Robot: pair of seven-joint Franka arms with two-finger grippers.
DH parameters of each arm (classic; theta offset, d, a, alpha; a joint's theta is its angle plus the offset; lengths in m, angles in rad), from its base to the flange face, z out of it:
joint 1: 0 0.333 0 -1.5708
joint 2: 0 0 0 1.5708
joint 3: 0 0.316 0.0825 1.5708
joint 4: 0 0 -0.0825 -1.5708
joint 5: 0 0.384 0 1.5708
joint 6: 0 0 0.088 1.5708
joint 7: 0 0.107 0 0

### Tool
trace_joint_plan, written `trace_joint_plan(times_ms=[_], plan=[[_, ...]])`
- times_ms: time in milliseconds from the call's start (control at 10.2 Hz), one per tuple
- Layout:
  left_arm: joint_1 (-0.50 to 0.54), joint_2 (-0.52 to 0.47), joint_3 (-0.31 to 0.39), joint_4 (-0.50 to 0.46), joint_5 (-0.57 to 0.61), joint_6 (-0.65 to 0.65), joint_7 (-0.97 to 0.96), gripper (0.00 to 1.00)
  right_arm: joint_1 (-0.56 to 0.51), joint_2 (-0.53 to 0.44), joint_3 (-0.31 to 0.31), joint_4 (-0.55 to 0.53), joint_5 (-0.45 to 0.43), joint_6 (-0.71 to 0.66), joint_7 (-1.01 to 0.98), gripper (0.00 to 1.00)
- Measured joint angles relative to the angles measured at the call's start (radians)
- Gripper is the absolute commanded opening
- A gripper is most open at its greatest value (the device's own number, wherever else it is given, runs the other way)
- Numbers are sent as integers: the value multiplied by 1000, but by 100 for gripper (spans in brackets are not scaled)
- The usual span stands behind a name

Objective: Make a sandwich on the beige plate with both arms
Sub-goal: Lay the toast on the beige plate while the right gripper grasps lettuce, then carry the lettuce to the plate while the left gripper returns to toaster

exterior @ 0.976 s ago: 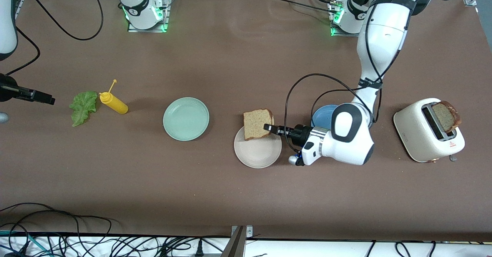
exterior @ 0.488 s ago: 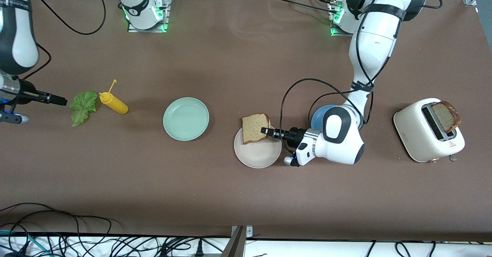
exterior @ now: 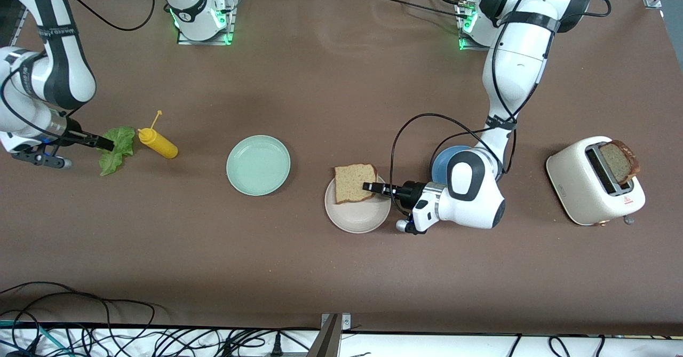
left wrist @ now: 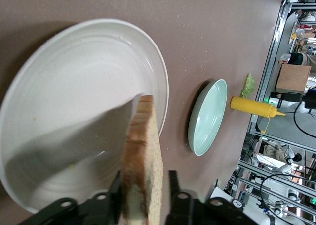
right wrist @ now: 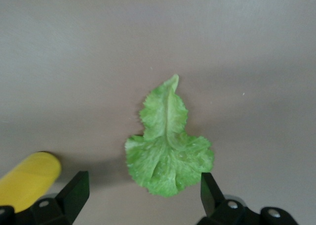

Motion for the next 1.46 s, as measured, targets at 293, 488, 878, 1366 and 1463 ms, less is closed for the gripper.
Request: trace_joint_plan(times_ms=[293, 488, 878, 1366, 1463], plan=[[9, 1, 3, 8, 0, 13, 28, 100, 0, 97, -25, -2, 0, 16, 0, 100], [21, 1, 5, 17, 0, 30, 71, 100, 0, 139, -34, -2, 0, 44, 0, 100], [69, 0, 12, 26, -1, 47, 250, 100, 0, 184, -35, -1, 0, 85, 0, 55], [78, -96, 43, 49, 404, 22, 54, 100, 3, 187, -35, 6, 0, 84, -21, 0], [79, -125, 45, 49, 504, 14, 9, 100, 3, 187, -35, 9, 0, 86, -34, 0]])
